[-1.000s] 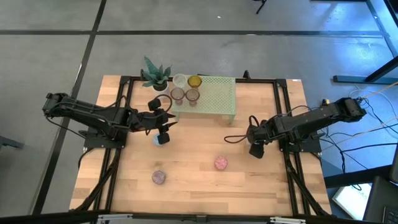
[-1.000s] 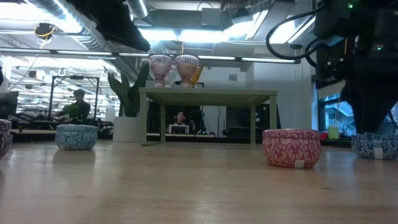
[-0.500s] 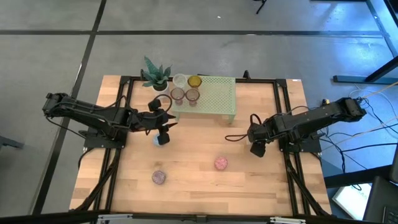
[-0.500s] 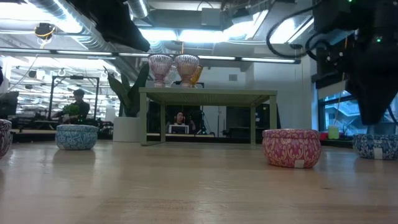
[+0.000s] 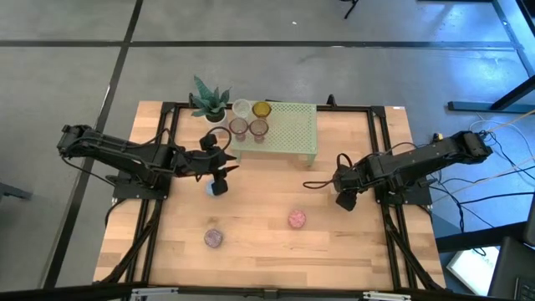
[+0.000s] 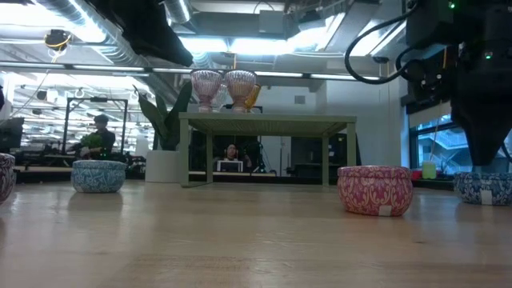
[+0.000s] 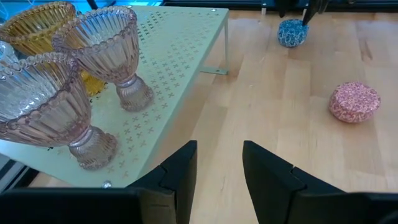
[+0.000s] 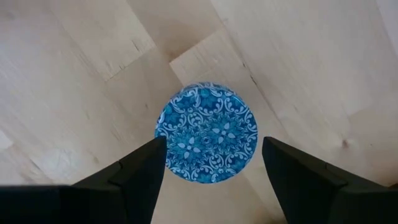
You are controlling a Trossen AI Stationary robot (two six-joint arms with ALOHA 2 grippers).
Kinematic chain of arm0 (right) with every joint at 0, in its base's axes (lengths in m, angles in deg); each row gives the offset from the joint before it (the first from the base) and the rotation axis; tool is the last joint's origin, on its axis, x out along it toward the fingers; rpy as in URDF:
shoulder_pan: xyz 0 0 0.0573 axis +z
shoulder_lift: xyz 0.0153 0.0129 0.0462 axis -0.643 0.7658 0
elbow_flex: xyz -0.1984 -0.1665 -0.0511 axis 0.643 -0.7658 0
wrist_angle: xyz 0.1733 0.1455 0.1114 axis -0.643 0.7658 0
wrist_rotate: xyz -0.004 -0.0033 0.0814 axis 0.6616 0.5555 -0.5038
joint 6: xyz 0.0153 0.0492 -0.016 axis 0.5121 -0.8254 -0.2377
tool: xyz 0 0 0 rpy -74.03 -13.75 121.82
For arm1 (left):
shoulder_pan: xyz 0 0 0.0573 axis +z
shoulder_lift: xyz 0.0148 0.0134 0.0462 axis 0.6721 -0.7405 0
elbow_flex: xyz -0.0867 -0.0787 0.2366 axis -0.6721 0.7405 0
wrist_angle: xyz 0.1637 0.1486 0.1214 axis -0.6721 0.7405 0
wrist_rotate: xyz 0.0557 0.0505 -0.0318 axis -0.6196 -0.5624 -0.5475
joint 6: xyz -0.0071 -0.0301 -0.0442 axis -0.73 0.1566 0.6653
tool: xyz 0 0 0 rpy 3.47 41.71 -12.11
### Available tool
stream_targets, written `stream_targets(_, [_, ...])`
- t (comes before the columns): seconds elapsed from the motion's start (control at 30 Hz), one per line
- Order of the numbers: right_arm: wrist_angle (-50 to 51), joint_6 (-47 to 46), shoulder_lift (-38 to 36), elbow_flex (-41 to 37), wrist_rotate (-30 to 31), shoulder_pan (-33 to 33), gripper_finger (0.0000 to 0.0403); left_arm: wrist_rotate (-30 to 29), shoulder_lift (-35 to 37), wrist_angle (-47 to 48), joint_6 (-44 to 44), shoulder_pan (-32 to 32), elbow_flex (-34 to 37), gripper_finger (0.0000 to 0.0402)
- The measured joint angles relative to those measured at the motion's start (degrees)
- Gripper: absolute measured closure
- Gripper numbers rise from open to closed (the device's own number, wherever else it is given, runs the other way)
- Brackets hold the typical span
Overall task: Pick & Place candle stick holders
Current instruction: Put the blue scented candle on the shelf
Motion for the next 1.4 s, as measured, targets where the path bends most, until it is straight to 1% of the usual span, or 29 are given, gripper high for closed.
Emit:
stream_targets(0.33, [-1.55, 0.28, 0.85, -0.13, -0.02, 0.0, 0.0133, 5.25, 0.0, -0.02, 0.02, -0.02, 0.0, 0.0276])
stream_targets(0.5, [-3.97, 1.2, 1.24, -2.51, -1.33, 0.0, 0.0133, 5.33, 0.0, -0.02, 0.02, 0.0, 0.0, 0.0276])
stream_targets(1.03, [-4.2, 3.22, 1.27, -1.92, -1.7, -0.01, 0.0133, 5.33, 0.0, 0.0, 0.02, -0.01, 0.0, 0.0276])
stream_targets(1.17, [-4.23, 5.14, 1.31, -1.93, -0.59, 0.04, 0.0133, 5.31, 0.0, 0.0, 0.11, -0.01, 0.01, 0.0276])
stream_targets(1.4, [-4.34, 4.8, 1.31, -1.95, -0.51, 0.02, 0.0133, 5.27, 0.0, 0.0, 0.13, -0.02, 0.0, 0.0276])
